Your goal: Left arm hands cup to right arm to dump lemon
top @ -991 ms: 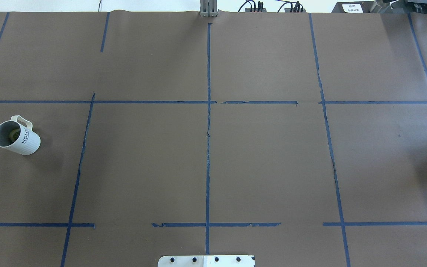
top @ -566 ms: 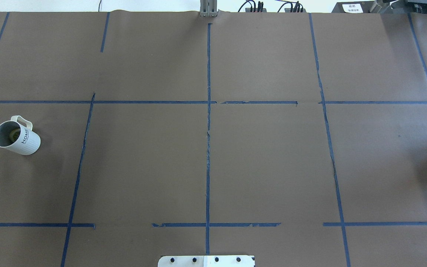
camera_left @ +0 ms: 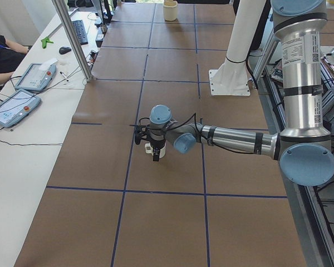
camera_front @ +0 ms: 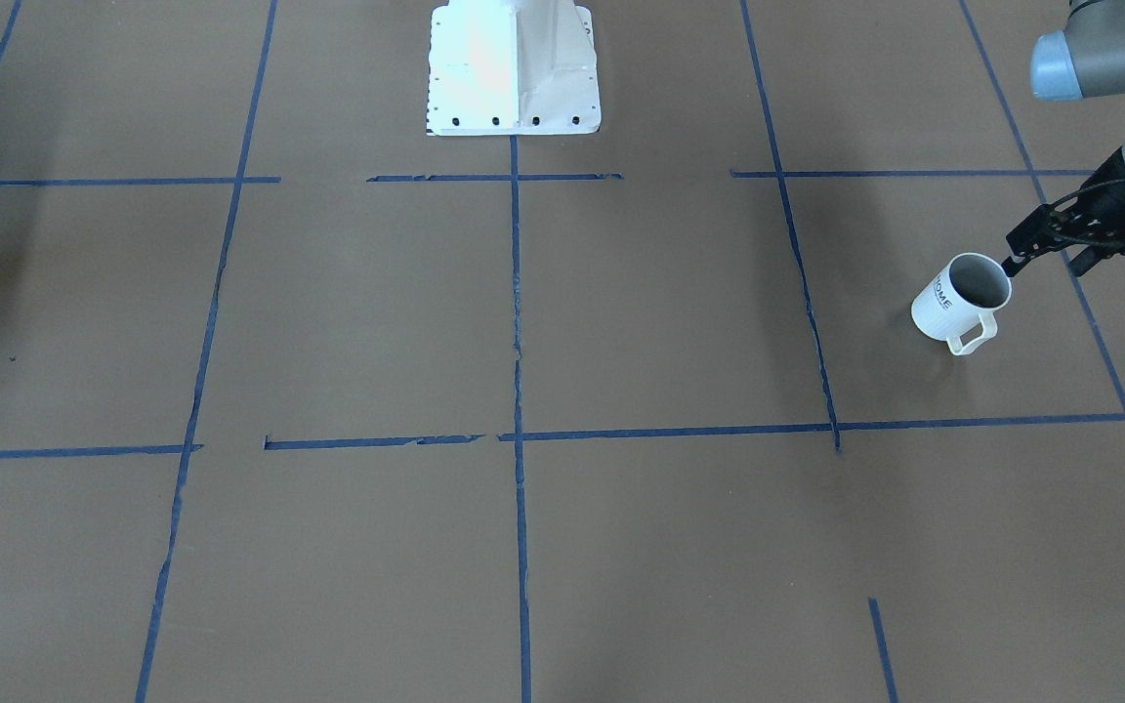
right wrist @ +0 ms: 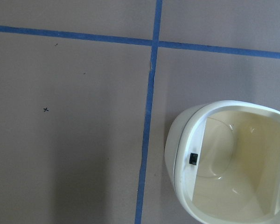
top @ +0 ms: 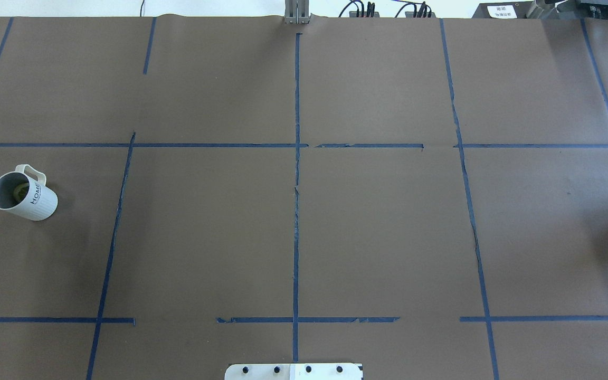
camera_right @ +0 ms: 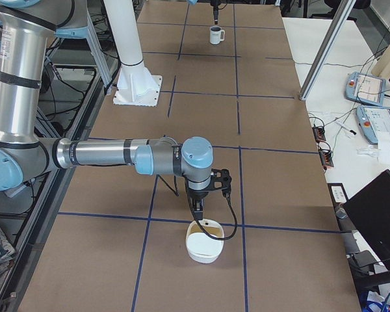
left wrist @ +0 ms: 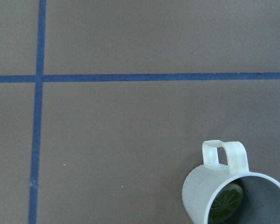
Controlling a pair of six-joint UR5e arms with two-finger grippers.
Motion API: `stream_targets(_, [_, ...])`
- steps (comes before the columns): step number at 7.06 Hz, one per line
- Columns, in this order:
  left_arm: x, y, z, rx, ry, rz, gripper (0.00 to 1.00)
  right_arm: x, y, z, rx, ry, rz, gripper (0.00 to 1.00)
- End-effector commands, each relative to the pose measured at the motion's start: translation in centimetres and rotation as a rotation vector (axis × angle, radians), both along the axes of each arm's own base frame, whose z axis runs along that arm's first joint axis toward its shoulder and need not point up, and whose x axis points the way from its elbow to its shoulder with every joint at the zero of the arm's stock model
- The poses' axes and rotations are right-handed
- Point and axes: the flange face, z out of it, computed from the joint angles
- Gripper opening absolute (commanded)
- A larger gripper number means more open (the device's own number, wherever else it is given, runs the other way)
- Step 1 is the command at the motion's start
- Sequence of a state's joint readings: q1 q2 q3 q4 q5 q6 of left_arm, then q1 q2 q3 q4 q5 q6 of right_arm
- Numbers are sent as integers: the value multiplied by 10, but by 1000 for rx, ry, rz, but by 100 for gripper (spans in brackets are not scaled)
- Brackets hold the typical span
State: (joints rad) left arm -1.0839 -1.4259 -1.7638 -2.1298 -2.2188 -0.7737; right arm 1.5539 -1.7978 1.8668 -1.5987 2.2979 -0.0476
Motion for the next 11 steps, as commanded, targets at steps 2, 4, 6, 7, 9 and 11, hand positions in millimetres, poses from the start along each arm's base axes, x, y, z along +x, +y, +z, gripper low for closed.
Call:
stream_targets(2, [23, -1, 13, -28, -10, 27, 88, 0, 0, 1, -2, 0, -1, 100])
stream_targets(4, [30, -12, 13, -34, -7, 22, 61, 0, 0, 1, 0, 0, -1, 100])
stream_targets(6, [29, -12, 8, -25, -3, 22, 8, 0, 0, 1, -2, 0, -1, 100])
stream_targets(7, [30, -13, 2, -20, 3, 23, 6, 0, 0, 1, 0, 0, -1, 100])
stream_targets(9, [25, -9, -9, 6, 9, 19, 0, 1, 0, 1, 0, 0, 0, 100])
stream_targets(11, [21, -12, -27, 14, 17, 11, 0, 0, -2, -2, 18, 0, -1, 100])
